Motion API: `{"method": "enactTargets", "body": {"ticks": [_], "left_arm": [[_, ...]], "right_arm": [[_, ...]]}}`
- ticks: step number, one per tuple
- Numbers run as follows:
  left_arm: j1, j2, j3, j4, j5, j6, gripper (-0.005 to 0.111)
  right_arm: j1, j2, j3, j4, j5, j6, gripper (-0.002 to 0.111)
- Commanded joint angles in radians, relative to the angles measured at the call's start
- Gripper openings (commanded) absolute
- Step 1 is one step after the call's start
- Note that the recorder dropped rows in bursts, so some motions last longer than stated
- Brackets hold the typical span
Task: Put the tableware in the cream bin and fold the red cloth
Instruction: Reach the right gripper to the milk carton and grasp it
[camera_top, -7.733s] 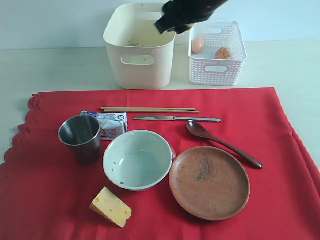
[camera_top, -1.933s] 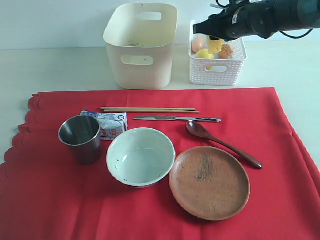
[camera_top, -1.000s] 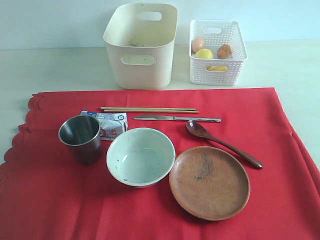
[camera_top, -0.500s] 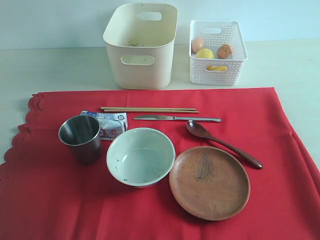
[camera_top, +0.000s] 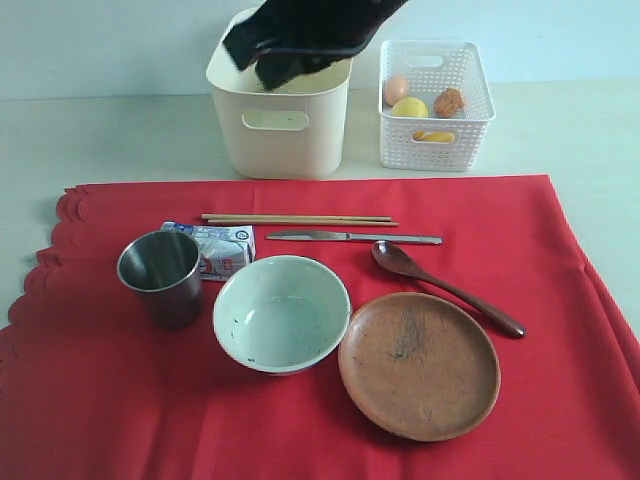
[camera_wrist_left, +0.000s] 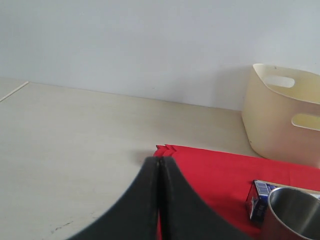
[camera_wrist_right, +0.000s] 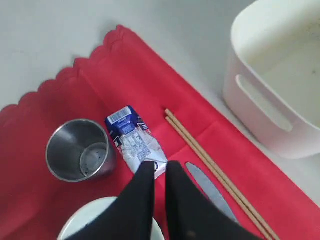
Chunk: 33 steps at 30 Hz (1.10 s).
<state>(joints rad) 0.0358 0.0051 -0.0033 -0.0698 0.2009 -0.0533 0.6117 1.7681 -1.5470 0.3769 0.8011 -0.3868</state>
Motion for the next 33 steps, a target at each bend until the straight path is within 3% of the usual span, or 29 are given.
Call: {"method": "enactTargets", "body": {"ticks": [1, 4, 7, 18, 24, 33], "left_arm": [[0.002, -0.005, 0.003, -0.003, -0.002, 0.006, 0.0], [0.002, -0.005, 0.003, -0.003, -0.002, 0.006, 0.0], [0.002, -0.005, 0.003, -0.003, -0.002, 0.006, 0.0], [0.002, -0.005, 0.003, -0.003, -0.002, 0.006, 0.0], [0.002, -0.005, 0.003, -0.003, -0.002, 0.006, 0.0], [0.002, -0.005, 0.003, -0.003, -0.002, 0.006, 0.0]], "right_arm": [[0.074, 0.082, -0.005, -0.098, -0.066, -0.012, 0.03], [0.106, 0.134, -0.005, -0.152, -0.095, -0.012, 0.048], [0.115, 0.181, -0.005, -0.148, -0.088, -0.06, 0.058], [0.115, 0.299, -0.005, -0.101, -0.112, -0.219, 0.06], [0.115, 0.339, -0.006, -0.101, -0.175, -0.233, 0.073], [0.115, 0.382, -0.006, -0.075, -0.193, -0.346, 0.073]]}}
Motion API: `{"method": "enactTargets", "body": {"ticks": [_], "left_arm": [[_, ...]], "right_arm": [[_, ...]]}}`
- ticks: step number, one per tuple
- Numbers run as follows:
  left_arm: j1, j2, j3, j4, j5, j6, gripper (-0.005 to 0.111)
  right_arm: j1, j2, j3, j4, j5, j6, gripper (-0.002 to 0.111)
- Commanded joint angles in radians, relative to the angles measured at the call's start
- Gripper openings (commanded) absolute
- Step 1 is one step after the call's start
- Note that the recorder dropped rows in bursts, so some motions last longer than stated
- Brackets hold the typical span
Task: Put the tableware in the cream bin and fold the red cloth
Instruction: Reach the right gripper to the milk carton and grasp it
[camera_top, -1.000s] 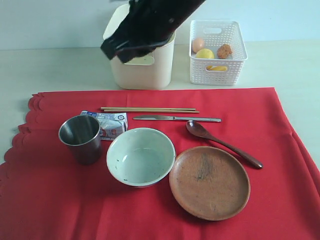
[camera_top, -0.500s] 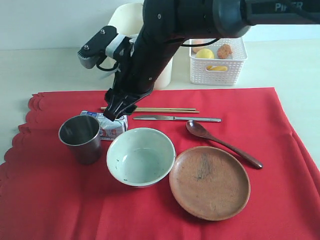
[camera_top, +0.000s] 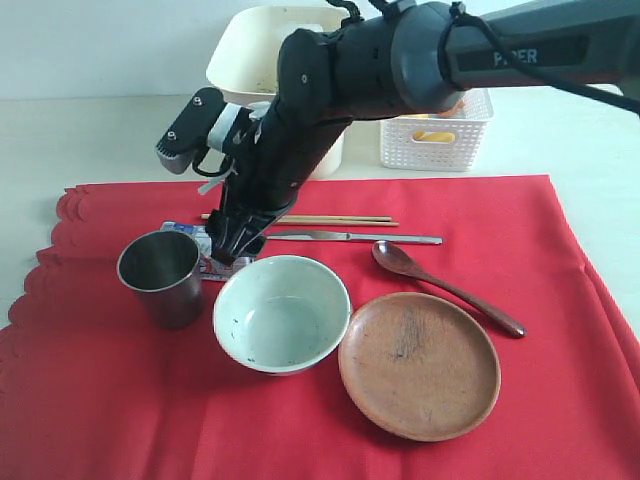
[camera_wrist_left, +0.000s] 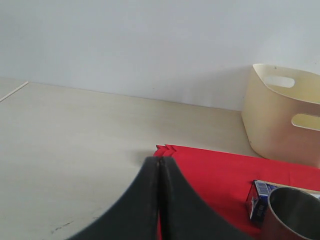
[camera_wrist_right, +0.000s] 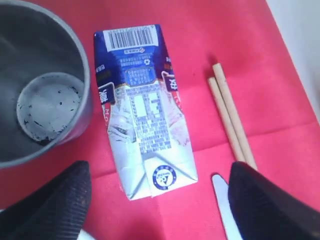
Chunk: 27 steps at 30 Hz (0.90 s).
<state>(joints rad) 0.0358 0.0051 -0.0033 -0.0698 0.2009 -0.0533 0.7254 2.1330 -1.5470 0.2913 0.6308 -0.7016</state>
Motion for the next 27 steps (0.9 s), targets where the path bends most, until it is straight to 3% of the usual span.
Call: {"method": "enactTargets", "body": {"ticks": [1, 19, 21, 27], "left_arm": [[0.002, -0.005, 0.003, -0.003, -0.002, 0.006, 0.0], [0.002, -0.005, 0.003, -0.003, -0.002, 0.006, 0.0], [0.002, -0.005, 0.003, -0.003, -0.002, 0.006, 0.0], [0.002, -0.005, 0.003, -0.003, -0.002, 0.006, 0.0]], "right_arm": [[0.001, 0.023, -0.006, 0.017, -0.024, -0.031, 0.073], [0.008, 0.105, -0.006, 0.039, -0.111, -0.083, 0.068], [0.008, 0.116, -0.006, 0.037, -0.119, -0.083, 0.062], [0.008, 0.112, -0.006, 0.044, -0.18, -0.083, 0.029]]}}
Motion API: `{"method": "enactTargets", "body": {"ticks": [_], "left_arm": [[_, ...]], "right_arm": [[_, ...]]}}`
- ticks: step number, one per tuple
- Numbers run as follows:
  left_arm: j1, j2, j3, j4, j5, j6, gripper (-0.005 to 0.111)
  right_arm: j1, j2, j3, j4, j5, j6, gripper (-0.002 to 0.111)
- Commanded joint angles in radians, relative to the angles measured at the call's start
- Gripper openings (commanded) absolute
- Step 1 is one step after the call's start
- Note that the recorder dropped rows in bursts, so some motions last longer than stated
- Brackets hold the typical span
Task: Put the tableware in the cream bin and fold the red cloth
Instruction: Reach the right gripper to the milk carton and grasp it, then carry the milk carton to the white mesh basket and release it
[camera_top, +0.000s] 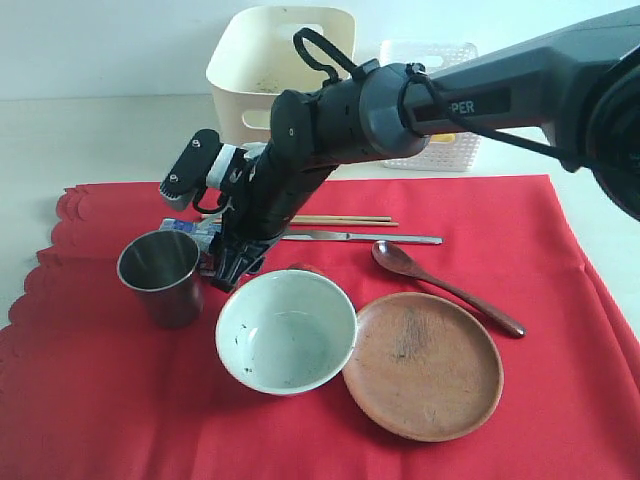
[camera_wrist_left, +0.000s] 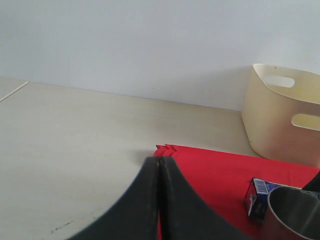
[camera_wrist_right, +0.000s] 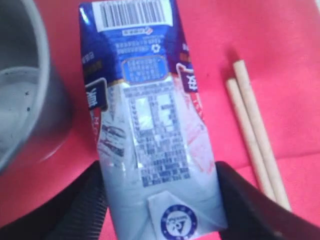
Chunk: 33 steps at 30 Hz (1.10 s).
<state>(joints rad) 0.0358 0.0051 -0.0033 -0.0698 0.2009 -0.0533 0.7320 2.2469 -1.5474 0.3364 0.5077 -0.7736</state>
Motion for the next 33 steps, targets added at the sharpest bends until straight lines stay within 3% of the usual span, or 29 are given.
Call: {"method": "enactTargets", "body": {"ticks": [1, 7, 21, 33], "left_arm": [[0.002, -0.005, 0.003, -0.003, -0.002, 0.006, 0.0], [0.002, -0.005, 0.003, -0.003, -0.002, 0.006, 0.0], [0.002, -0.005, 0.003, -0.003, -0.002, 0.006, 0.0], [0.002, -0.005, 0.003, -0.003, -0.002, 0.006, 0.0]], "right_arm": [[0.001, -0.004, -0.006, -0.001, -0.061, -0.011, 0.024], [0.001, -0.022, -0.006, -0.007, -0.061, -0.011, 0.0], [-0.023, -0.227, -0.006, -0.095, -0.07, 0.026, 0.0], [-0.21, -0.408, -0.006, -0.094, -0.187, 0.177, 0.0]]}}
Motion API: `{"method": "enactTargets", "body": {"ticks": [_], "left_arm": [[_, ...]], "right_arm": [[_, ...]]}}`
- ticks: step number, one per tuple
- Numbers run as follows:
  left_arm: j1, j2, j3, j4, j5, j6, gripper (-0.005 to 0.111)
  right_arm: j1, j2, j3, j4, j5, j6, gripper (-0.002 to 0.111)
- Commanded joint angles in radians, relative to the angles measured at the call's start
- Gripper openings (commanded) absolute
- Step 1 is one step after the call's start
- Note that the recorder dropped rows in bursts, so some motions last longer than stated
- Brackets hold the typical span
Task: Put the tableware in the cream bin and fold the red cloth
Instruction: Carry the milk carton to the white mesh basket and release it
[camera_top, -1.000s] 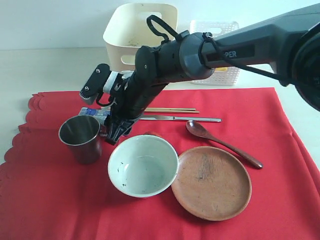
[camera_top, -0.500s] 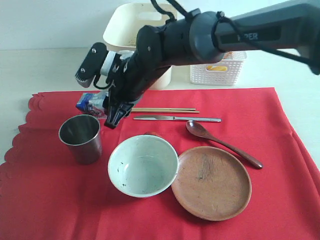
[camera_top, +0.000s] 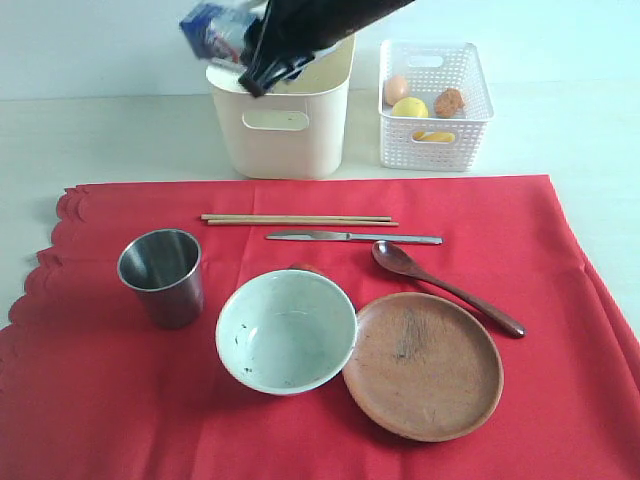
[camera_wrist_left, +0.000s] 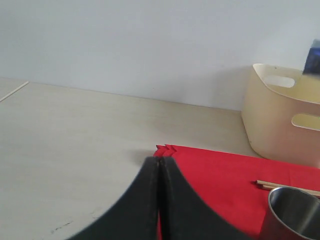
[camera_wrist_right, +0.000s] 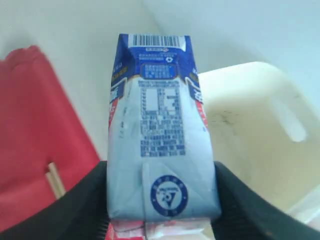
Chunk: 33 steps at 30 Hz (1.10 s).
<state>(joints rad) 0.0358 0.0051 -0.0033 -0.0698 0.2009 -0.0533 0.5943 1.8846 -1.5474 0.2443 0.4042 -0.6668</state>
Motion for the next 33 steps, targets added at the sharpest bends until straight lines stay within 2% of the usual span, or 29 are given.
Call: {"method": "enactTargets", "body": {"ticks": [1, 9, 15, 23, 33], "left_arm": [[0.002, -0.005, 0.003, -0.003, -0.002, 0.006, 0.0], [0.002, -0.005, 0.003, -0.003, -0.002, 0.006, 0.0], [0.002, -0.005, 0.003, -0.003, -0.002, 0.006, 0.0], [0.002, -0.005, 0.003, -0.003, -0.002, 0.006, 0.0], [0.002, -0.005, 0.003, -0.003, -0.002, 0.006, 0.0]], "right_arm": [[-0.091, -0.049, -0.006, -0.002, -0.093, 0.086, 0.0], [-0.262, 0.0, -0.006, -0.002, -0.186, 0.281, 0.0], [-0.337, 0.103, -0.006, 0.008, -0.25, 0.373, 0.0], [-0.361, 0.229, -0.006, 0.01, -0.373, 0.436, 0.0], [-0.361, 0.305, -0.006, 0.01, -0.423, 0.432, 0.001]]}}
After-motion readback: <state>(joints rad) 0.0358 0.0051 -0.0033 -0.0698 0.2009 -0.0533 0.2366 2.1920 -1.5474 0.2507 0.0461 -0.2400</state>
